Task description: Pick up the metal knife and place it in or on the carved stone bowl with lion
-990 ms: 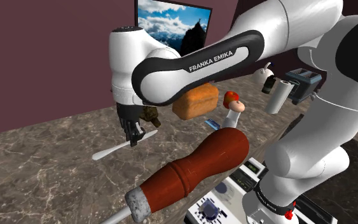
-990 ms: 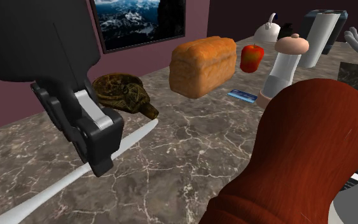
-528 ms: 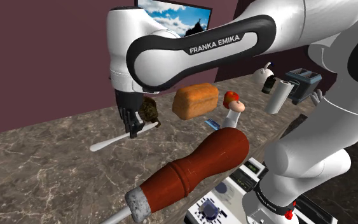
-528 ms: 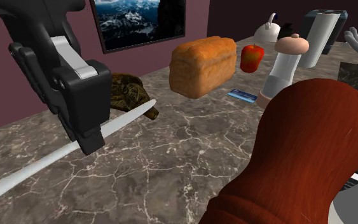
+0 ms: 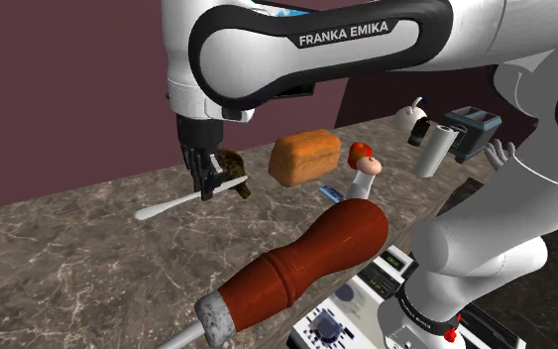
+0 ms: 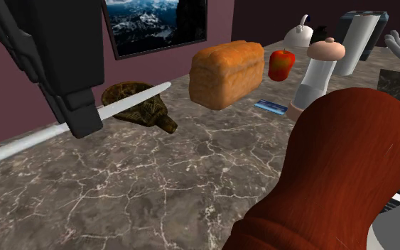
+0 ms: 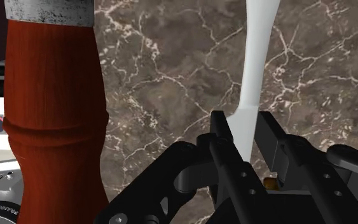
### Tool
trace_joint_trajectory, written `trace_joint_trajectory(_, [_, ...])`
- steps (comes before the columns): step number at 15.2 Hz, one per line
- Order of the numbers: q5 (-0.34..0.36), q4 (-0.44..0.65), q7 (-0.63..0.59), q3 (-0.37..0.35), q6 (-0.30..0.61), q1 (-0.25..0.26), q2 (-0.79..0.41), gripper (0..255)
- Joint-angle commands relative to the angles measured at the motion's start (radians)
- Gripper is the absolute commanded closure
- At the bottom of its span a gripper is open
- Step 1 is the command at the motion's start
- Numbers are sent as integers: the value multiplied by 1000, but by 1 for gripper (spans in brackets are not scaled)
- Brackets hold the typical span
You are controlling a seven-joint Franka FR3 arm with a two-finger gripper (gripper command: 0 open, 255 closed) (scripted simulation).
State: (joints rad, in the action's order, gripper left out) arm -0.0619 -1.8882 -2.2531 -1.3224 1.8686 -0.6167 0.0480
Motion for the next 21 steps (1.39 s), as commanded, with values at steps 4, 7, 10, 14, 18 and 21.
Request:
trace_joint_trajectory(4, [14, 22, 61, 38, -21, -29, -13, 255])
trace_joint_trajectory(7, [60, 43, 98, 62, -29, -54, -58, 255])
trace_joint_trajectory(10, [121, 75, 123, 81, -42, -75, -121, 255])
trace_joint_trajectory(14, [210, 136, 151, 126, -68, -74, -215, 255])
trace_joint_trajectory(18, [294, 220, 182, 180, -105, -56, -311, 255])
trace_joint_trajectory(21, [352, 299, 211, 225, -140, -32, -383, 255])
